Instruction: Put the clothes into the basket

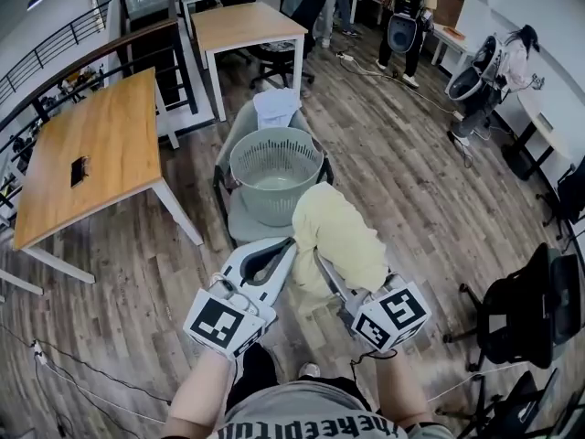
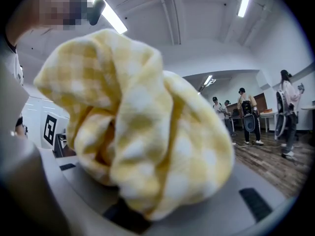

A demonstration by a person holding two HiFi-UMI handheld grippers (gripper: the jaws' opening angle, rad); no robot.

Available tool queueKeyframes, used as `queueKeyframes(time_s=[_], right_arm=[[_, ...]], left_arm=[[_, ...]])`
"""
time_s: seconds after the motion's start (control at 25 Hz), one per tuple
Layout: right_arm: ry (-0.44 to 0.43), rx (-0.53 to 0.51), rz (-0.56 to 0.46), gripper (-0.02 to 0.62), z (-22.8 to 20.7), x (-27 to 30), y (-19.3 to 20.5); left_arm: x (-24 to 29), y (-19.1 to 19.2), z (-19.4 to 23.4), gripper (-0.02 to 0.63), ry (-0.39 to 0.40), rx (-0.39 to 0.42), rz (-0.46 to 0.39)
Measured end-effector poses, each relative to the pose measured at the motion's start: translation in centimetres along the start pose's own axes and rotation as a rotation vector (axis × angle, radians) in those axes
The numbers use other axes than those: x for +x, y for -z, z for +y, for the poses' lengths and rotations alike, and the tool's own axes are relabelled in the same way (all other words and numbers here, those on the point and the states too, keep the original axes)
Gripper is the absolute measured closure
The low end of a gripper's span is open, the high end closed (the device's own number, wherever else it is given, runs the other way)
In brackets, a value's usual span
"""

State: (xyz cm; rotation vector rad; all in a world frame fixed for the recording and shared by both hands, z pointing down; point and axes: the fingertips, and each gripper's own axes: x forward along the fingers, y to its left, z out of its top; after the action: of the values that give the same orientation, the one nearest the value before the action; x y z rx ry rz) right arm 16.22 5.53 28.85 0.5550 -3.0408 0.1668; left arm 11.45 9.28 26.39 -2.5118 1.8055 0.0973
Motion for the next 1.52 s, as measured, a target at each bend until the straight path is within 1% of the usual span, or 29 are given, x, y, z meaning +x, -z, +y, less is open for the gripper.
queueKeyframes(time_s=[0.28, 0.48, 0.76, 0.96, 1.28, 1.52], right_arm=[[0.069, 0.021, -0.006, 0.391, 0.4, 4.0, -0.4], [0.103, 0.024, -0.005, 0.391, 1.1, 6.7, -0.1], [0.140, 0.026, -0.006, 0.391, 2.2, 9.4, -0.1], [0.170, 0.023, -0.003, 0.391, 2.7, 10.5, 0.0], [0.173, 0.018, 0.013, 0.391, 2.1, 11.9, 0.1], [0.139, 0.010, 0.006, 0.391, 0.2, 14.1, -0.1]], left_arm=[[-0.3, -0.4, 4.5, 0.592, 0.060, 0.002, 0.008], [-1.1, 0.0, 7.8, 0.592, 0.080, -0.004, 0.015], [-1.9, 0.4, 10.6, 0.592, 0.116, -0.011, 0.022], [-2.4, 0.6, 11.8, 0.592, 0.147, -0.023, 0.015], [-1.8, 1.2, 13.2, 0.592, 0.143, -0.043, 0.016], [-0.1, 1.3, 15.1, 0.592, 0.108, -0.020, 0.011]])
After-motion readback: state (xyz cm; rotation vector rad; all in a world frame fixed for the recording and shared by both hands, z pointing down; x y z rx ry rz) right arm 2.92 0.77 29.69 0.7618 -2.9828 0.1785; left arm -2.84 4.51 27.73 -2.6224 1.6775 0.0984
